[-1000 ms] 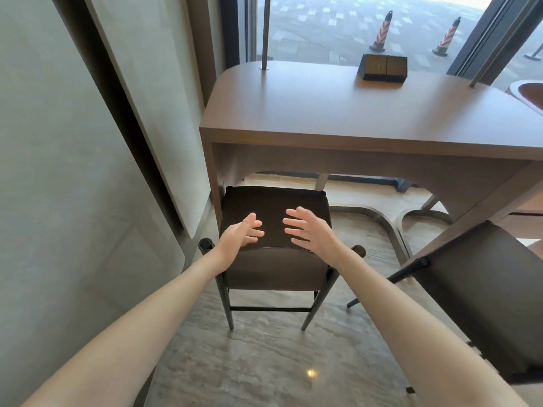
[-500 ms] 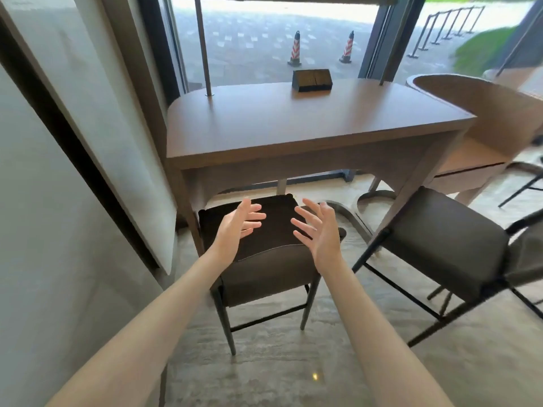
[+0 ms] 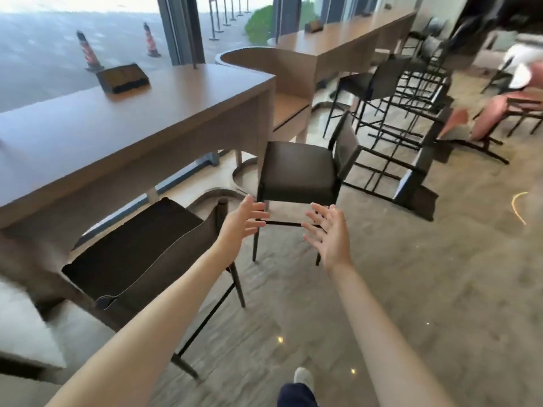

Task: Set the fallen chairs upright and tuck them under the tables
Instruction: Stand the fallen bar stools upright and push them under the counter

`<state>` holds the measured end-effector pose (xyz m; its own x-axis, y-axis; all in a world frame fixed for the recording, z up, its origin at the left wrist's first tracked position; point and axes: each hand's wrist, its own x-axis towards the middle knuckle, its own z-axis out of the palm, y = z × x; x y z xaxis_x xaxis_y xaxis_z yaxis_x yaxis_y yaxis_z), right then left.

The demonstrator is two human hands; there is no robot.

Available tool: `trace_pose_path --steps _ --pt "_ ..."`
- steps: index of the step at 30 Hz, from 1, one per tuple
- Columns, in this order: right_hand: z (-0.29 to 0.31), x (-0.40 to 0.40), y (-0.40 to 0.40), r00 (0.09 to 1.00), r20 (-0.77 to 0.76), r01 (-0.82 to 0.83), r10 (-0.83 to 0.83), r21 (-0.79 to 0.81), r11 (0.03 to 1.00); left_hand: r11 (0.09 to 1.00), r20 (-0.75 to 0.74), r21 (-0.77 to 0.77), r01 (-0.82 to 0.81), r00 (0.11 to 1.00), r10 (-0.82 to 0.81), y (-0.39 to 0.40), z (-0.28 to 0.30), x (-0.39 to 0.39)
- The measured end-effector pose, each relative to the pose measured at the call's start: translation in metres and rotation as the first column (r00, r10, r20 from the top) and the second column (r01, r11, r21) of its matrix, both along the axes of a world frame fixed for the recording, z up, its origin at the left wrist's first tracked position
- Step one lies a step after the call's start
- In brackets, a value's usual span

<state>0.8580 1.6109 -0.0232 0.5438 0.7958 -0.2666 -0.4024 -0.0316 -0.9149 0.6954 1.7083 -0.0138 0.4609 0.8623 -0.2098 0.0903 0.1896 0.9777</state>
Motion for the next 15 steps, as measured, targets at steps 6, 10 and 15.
trace_pose_path --steps 6,10,15 --pt "-0.007 0.068 -0.077 0.957 -0.032 0.289 -0.289 -0.023 0.957 0.959 0.022 0.024 0.282 0.959 -0.282 -0.050 0.002 0.096" --pt "-0.006 0.106 -0.105 0.920 -0.020 0.391 -0.391 -0.024 0.920 0.931 0.051 -0.013 0.366 0.930 -0.365 -0.067 0.004 0.144" --pt "-0.008 0.157 -0.117 0.887 -0.040 0.460 -0.461 -0.021 0.887 0.907 0.038 -0.023 0.421 0.907 -0.420 -0.072 0.000 0.205"
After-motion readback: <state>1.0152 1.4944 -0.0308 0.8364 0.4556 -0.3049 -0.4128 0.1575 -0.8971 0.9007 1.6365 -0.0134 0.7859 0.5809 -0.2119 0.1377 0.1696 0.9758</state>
